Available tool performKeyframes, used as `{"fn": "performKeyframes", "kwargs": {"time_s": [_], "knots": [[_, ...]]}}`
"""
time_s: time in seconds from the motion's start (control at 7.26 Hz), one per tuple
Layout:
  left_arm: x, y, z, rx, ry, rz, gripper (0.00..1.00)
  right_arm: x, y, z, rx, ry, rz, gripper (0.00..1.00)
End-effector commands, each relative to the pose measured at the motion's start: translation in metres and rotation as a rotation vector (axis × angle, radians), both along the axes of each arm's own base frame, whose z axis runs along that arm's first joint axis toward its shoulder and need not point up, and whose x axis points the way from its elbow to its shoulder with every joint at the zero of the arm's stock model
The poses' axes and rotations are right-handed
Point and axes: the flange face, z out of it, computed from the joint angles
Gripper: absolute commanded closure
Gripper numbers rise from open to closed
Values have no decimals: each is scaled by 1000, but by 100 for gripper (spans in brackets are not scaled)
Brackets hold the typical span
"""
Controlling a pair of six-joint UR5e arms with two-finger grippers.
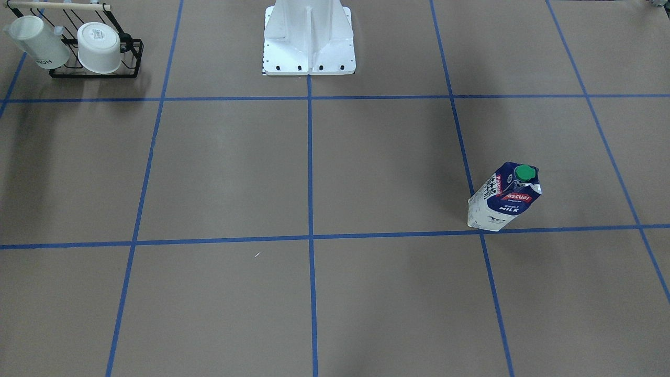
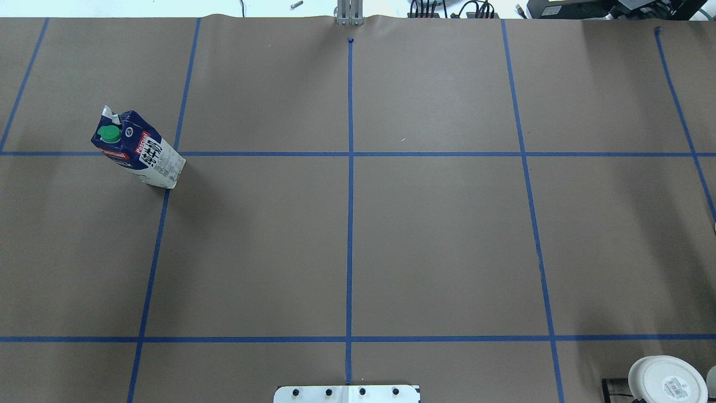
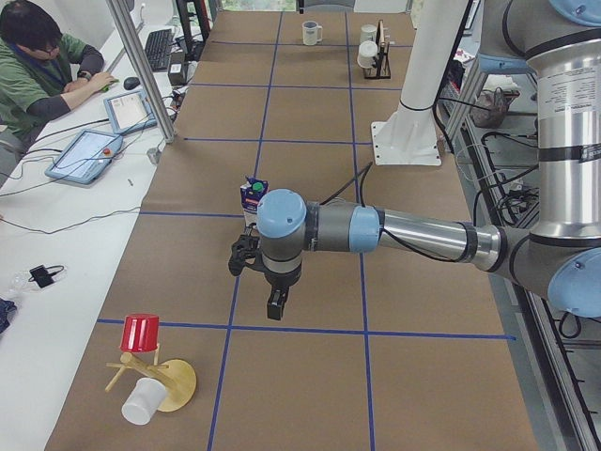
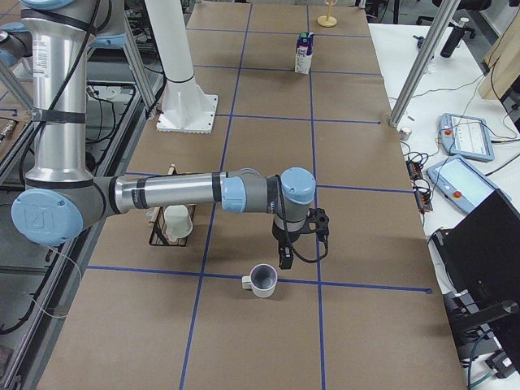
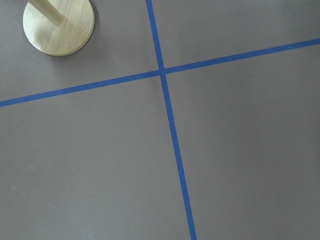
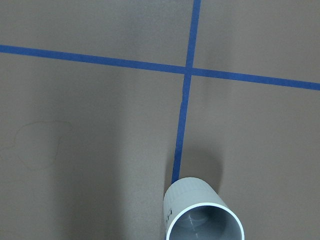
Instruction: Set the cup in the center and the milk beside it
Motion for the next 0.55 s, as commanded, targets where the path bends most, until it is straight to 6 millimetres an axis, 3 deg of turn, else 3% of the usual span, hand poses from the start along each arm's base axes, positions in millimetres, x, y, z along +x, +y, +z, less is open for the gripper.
{"fn": "performKeyframes", "kwargs": {"time_s": [0.0, 0.41], "knots": [[0, 1, -1, 1, 0, -1, 2, 1, 0, 0, 1, 0, 0, 0], [0, 4, -15, 34, -6, 0, 2, 6, 0, -9, 17, -11, 14, 0]]}}
